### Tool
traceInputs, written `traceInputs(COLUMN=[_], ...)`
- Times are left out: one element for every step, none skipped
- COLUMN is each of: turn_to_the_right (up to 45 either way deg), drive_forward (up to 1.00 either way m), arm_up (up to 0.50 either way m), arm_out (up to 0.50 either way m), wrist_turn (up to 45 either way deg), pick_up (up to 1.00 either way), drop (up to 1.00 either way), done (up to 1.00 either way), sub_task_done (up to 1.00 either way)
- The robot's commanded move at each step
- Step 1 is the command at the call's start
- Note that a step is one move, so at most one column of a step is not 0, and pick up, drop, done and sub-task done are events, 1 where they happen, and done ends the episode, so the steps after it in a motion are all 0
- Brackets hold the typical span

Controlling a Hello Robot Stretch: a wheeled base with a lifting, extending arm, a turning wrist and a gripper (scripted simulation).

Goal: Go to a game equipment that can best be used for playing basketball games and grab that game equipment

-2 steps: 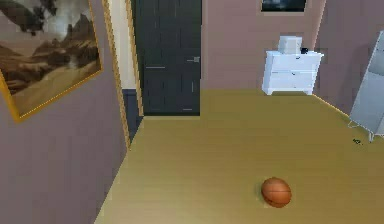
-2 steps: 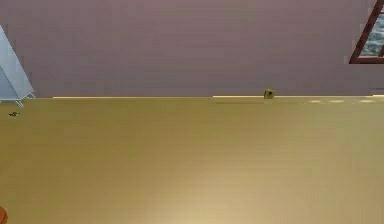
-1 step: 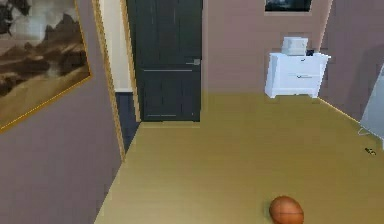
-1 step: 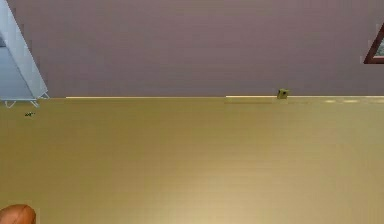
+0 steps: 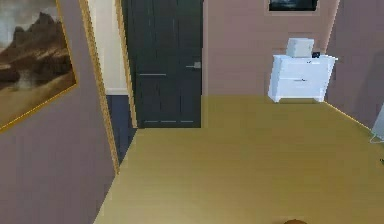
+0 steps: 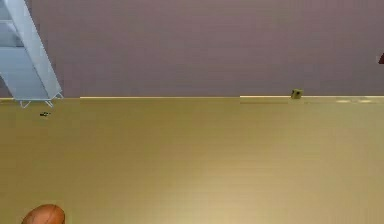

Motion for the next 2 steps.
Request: traceInputs(turn_to_the_right=[45.0,33.0], drive_forward=[0.00,0.00], arm_up=[0.00,0.00], arm_out=[0.00,0.00], wrist_turn=[0.0,0.0], pick_up=[0.00,0.00], drop=[0.00,0.00], done=[0.00,0.00], sub_task_done=[0.00,0.00])
